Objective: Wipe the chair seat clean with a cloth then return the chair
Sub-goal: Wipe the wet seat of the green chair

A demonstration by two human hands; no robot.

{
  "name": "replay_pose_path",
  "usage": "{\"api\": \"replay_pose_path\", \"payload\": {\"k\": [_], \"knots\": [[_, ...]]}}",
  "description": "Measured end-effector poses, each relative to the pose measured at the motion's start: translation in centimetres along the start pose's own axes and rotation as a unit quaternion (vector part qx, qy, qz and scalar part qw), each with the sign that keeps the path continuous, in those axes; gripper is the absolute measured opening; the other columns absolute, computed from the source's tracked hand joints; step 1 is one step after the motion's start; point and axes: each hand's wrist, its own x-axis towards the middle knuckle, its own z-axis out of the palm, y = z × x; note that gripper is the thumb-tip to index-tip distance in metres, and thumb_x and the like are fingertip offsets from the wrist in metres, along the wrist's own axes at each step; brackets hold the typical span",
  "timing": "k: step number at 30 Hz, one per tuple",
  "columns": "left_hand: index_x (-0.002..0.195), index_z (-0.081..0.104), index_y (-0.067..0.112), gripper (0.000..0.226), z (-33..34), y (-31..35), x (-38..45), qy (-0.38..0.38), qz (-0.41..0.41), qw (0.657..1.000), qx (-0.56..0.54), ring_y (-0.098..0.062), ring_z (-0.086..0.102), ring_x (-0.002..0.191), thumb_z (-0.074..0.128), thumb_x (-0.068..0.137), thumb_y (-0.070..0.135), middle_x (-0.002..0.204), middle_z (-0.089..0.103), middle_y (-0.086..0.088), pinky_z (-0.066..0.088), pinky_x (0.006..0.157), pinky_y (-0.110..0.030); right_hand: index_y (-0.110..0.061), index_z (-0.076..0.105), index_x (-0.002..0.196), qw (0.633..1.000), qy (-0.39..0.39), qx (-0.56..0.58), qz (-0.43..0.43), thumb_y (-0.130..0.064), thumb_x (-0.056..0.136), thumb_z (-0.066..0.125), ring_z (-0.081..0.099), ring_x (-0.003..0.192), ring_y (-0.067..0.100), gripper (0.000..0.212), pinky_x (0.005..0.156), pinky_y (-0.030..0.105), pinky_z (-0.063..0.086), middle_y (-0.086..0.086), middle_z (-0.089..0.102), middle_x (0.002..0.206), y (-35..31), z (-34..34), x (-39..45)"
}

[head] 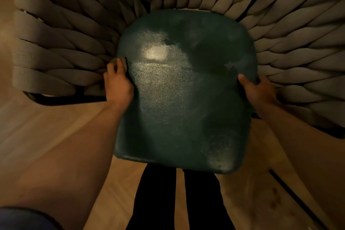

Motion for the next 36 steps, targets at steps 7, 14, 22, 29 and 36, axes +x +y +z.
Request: {"api": "replay_pose_path", "payload": {"k": [7,14,22,29,36], "knots": [[0.147,0.035,0.005,0.066,1.5,5.3,-1.3,-0.031,0.085,0.996,-0.024,-0.044,0.046,0.108,0.046,0.082,-0.002,0.141,0.039,-0.022,0.037,0.099,-0.046,-0.036,0.055,0.143,0.996,-0.003,0.084,-0.005,-0.096,0.076,0.02,0.05,0.136,0.026,0.096,0.116,0.05,0.038,-0.002,0.054,0.149,1.2,-0.4,1.7],[0.153,0.021,0.008,0.067,2.9,15.9,-5.4,-0.101,0.172,0.979,-0.041,-0.036,0.039,0.12,0.045,0.091,0.002,0.148,0.03,-0.017,0.035,0.104,-0.041,-0.046,0.047,0.148,0.989,-0.01,0.148,0.021,-0.111,0.051,0.026,0.043,0.144,0.017,0.118,0.12,0.048,0.033,-0.011,0.047,0.156,6.9,0.2,7.7],[0.15,0.029,0.011,0.062,7.2,25.6,-9.5,-0.148,0.284,0.946,-0.05,-0.034,0.043,0.108,0.042,0.09,0.008,0.143,0.039,-0.01,0.044,0.091,-0.037,-0.033,0.058,0.142,0.979,-0.026,0.197,0.04,-0.114,0.041,0.018,0.052,0.136,0.023,0.135,0.117,0.047,0.038,0.0,0.056,0.149,3.9,0.0,4.5],[0.147,0.031,0.012,0.051,7.2,28.3,-10.1,-0.192,0.362,0.912,-0.022,-0.033,0.043,0.112,0.039,0.096,0.017,0.139,0.04,-0.008,0.044,0.095,-0.037,-0.021,0.068,0.13,0.99,-0.043,0.136,0.011,-0.1,0.059,0.013,0.058,0.127,0.028,0.12,0.112,0.048,0.042,0.009,0.065,0.135,0.8,-1.0,1.5],[0.138,0.05,0.019,0.046,5.1,24.5,-7.9,-0.118,0.408,0.905,0.007,-0.03,0.052,0.092,0.038,0.094,0.017,0.122,0.055,-0.002,0.051,0.067,-0.035,-0.007,0.064,0.123,0.994,0.068,-0.003,-0.081,-0.036,0.105,0.049,0.062,0.111,0.032,0.037,0.089,0.036,0.045,0.014,0.068,0.12,-0.2,-1.0,0.3]]}}
